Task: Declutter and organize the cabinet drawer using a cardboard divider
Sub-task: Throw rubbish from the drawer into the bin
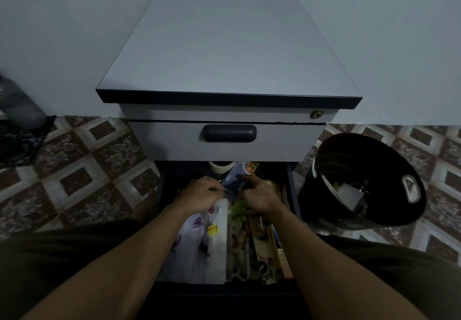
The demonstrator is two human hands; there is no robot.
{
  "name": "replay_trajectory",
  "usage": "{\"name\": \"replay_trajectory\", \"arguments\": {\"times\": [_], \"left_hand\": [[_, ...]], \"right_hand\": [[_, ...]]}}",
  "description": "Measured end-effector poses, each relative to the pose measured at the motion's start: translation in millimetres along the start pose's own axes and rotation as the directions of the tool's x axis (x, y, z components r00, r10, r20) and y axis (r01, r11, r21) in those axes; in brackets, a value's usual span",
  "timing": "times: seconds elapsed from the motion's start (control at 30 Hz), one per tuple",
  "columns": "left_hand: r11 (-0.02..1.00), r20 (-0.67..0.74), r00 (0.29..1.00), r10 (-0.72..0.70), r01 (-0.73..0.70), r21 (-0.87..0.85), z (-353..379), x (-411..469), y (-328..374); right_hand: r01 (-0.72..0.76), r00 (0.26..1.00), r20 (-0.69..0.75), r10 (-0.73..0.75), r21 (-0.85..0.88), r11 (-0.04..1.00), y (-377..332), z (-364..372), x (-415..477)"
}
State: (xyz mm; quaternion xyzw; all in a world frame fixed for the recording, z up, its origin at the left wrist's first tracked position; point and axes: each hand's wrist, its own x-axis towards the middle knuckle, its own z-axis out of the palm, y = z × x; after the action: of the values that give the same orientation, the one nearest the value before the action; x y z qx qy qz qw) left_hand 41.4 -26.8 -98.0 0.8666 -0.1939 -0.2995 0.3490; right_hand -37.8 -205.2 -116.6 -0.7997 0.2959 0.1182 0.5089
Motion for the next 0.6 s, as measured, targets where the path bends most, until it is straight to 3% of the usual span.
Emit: {"name": "replay_trajectory", "arguments": {"times": [0.2, 0.33, 0.43, 0.6], "left_hand": [[0.999, -0.018, 0.999, -0.031, 0.03, -0.027, 0.2, 1.2, 1.2], [0.998, 0.023, 0.999, -0.036, 0.037, -0.042, -0.4, 5.3, 1.6], [0.999, 0.025, 0.999, -0.027, 0.028, -0.03, -1.9, 9.8, 5.1], [0.998, -0.016, 0.999, -0.031, 0.03, -0.051, -3.6, 19.2, 10.8]], "right_hand": [[-0.022, 0.999, 0.033, 0.036, -0.341, 0.94, -39.3, -7.2, -23.0], [-0.02, 0.997, 0.059, 0.047, -0.397, 0.918, -38.4, -6.1, -19.1], [-0.004, 0.997, 0.065, 0.03, -0.361, 0.932, -32.9, -5.0, -19.1], [0.018, 0.999, 0.053, -0.01, -0.162, 0.987, -21.4, 0.9, -24.9]]}}
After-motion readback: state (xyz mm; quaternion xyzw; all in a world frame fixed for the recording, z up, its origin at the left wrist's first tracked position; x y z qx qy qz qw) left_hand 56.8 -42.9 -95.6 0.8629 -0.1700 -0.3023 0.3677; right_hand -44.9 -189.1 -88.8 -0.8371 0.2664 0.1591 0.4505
